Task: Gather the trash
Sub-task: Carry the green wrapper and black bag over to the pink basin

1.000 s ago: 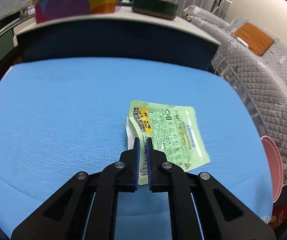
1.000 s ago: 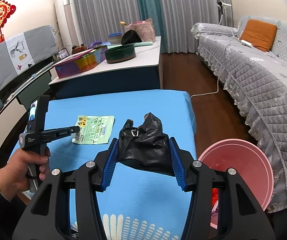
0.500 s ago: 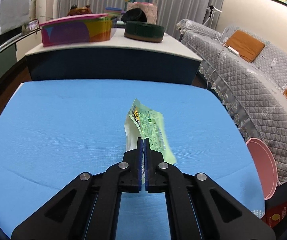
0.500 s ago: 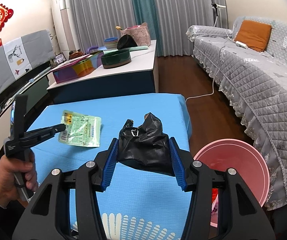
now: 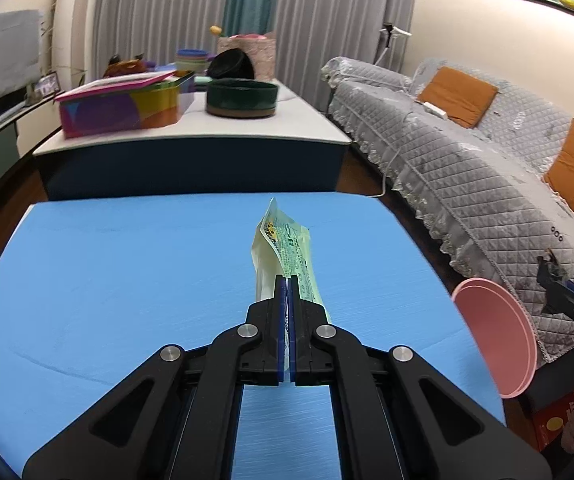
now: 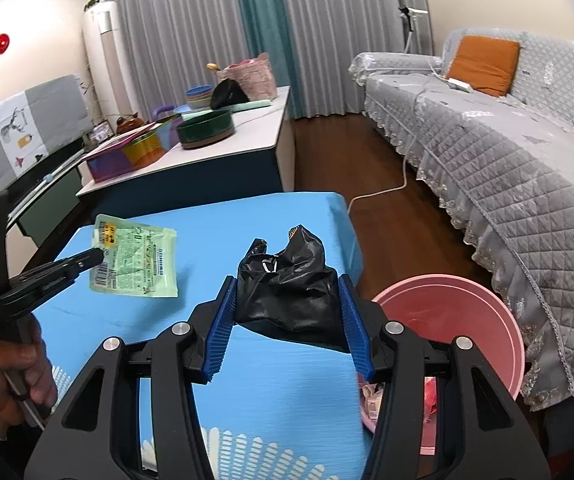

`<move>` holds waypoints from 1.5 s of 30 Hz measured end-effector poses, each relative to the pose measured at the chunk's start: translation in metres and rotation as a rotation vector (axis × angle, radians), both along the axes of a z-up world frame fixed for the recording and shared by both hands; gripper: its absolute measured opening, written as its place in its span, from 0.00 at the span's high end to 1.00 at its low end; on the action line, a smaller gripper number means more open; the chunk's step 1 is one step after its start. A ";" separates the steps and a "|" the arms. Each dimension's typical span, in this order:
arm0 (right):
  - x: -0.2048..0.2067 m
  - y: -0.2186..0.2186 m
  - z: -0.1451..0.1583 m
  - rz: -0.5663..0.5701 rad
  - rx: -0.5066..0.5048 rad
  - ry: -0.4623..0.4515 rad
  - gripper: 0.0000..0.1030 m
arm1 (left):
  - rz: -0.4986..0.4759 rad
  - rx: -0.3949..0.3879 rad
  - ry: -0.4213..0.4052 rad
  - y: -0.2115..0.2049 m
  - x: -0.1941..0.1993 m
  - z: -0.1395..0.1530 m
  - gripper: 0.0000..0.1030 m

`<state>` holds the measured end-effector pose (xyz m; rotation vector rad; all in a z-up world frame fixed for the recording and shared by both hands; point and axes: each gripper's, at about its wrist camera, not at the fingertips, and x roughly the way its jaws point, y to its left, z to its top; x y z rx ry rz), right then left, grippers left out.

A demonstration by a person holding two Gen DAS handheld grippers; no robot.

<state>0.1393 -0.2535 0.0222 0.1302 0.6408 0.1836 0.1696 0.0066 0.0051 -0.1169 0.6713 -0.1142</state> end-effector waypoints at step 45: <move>0.007 -0.150 -0.058 -0.339 -0.015 0.130 0.37 | -0.503 -0.012 0.030 -0.216 -0.005 -0.023 0.86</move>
